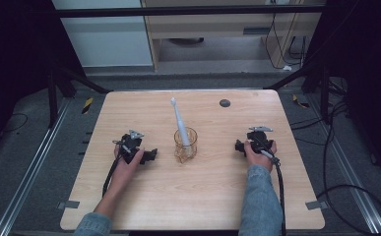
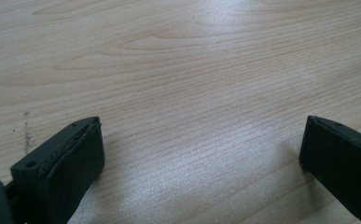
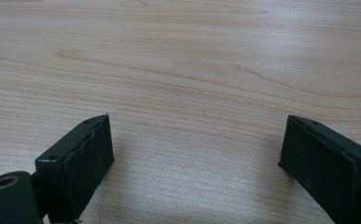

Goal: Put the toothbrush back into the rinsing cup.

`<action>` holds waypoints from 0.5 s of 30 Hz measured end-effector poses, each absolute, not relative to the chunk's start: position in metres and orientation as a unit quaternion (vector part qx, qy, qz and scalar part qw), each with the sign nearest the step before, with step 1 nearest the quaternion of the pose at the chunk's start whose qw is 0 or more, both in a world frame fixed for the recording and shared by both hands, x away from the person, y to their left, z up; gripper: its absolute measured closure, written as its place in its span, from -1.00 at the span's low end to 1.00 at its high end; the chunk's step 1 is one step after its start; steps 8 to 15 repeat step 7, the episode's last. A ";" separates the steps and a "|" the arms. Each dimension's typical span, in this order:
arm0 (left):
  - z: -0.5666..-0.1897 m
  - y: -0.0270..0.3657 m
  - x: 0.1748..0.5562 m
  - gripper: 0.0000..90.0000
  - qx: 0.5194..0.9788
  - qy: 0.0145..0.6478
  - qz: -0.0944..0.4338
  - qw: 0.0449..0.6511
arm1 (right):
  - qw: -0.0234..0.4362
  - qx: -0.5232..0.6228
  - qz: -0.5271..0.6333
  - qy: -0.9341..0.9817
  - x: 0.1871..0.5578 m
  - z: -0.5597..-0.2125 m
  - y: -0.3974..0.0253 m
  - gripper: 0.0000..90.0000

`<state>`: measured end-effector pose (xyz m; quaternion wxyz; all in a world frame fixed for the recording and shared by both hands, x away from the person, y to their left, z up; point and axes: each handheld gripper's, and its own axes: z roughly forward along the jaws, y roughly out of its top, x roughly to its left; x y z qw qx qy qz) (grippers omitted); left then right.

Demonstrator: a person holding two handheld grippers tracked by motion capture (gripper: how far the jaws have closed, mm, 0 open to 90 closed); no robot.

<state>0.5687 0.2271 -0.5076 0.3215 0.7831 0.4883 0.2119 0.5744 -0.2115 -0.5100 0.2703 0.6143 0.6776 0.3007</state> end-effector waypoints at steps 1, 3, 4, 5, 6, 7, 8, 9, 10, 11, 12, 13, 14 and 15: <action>-0.508 0.227 0.569 -1.00 0.783 0.488 0.212 0.322 | 0.269 0.612 0.302 0.680 0.574 -0.510 -0.212 -0.81; -0.508 0.227 0.569 -1.00 0.783 0.488 0.212 0.321 | 0.267 0.605 0.302 0.687 0.574 -0.510 -0.212 -0.84; -0.508 0.227 0.569 -1.00 0.783 0.488 0.212 0.321 | 0.264 0.605 0.303 0.687 0.573 -0.510 -0.213 -0.86; -0.508 0.227 0.569 -1.00 0.783 0.488 0.212 0.321 | 0.264 0.604 0.302 0.689 0.573 -0.511 -0.214 -0.89; -0.508 0.227 0.569 -1.00 0.783 0.488 0.212 0.321 | 0.262 0.606 0.301 0.689 0.571 -0.511 -0.214 -0.93; -0.508 0.227 0.569 -1.00 0.783 0.488 0.212 0.321 | 0.259 0.608 0.299 0.688 0.570 -0.511 -0.215 -0.96; -0.508 0.227 0.569 -1.00 0.783 0.488 0.212 0.321 | 0.259 0.608 0.299 0.688 0.570 -0.511 -0.215 -0.96; -0.508 0.227 0.569 -1.00 0.783 0.488 0.212 0.321 | 0.259 0.608 0.299 0.688 0.570 -0.511 -0.215 -0.96; -0.508 0.227 0.569 -1.00 0.783 0.488 0.212 0.321 | 0.259 0.608 0.299 0.688 0.570 -0.511 -0.215 -0.96; -0.508 0.227 0.569 -1.00 0.783 0.488 0.212 0.321 | 0.259 0.608 0.299 0.688 0.570 -0.511 -0.215 -0.96; -0.508 0.227 0.569 -1.00 0.783 0.488 0.212 0.321 | 0.259 0.608 0.299 0.688 0.570 -0.511 -0.215 -0.96; -0.508 0.227 0.569 -1.00 0.783 0.488 0.212 0.321 | 0.259 0.608 0.299 0.688 0.570 -0.511 -0.215 -0.96; -0.508 0.227 0.569 -1.00 0.783 0.488 0.212 0.321 | 0.259 0.608 0.299 0.688 0.570 -0.511 -0.215 -0.96; -0.508 0.227 0.569 -1.00 0.783 0.488 0.212 0.321 | 0.259 0.608 0.299 0.688 0.570 -0.511 -0.215 -0.96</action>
